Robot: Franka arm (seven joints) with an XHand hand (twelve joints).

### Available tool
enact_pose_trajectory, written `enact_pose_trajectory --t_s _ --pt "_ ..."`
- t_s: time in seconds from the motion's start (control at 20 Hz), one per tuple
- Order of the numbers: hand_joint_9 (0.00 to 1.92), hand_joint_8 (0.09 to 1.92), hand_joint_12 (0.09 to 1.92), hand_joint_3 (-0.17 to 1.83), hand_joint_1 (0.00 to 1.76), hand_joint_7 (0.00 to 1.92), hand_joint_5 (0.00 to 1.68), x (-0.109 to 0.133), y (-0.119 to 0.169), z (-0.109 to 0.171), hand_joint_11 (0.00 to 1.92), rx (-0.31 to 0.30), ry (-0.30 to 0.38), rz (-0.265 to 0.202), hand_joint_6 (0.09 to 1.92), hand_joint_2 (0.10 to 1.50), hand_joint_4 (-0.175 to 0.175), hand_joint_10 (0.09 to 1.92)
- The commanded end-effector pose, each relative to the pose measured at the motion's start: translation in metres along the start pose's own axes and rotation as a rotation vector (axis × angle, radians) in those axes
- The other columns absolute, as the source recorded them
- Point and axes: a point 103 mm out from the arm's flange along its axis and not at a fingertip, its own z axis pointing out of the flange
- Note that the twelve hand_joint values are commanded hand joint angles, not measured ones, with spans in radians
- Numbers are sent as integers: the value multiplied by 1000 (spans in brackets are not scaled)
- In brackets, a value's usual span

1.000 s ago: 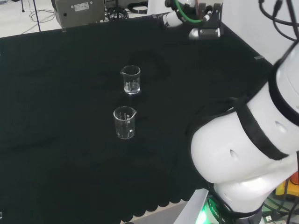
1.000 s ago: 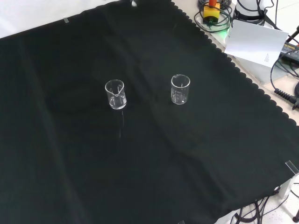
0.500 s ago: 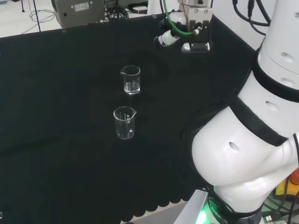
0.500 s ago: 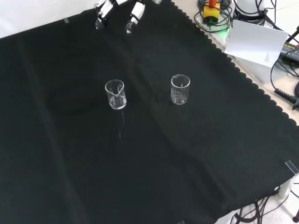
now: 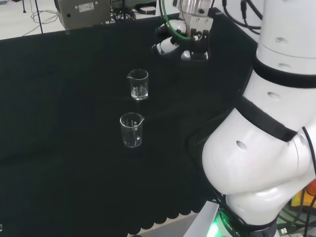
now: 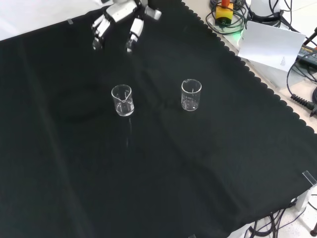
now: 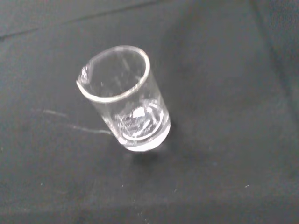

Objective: Pick up the beaker on the right.

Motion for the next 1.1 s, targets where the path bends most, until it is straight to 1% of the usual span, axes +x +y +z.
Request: enact_pose_trajectory --t_s 0.05,0.15,0.5,0.8,1.1 --pt "441 705 1405 -175 722 283 395 4 43 51 133 7 150 -136 87 1005 -50 672" --pt "440 704 1406 -175 732 282 395 6 44 58 131 15 159 -157 87 996 -50 671" --pt "435 700 1407 -175 780 274 377 1 48 85 123 32 233 -215 87 969 -49 668" --pt "406 686 1407 -175 815 237 376 -8 53 100 98 74 295 -240 87 949 -48 655" --pt "353 670 1412 -175 852 179 361 -14 58 118 66 80 335 -273 87 943 -47 643"
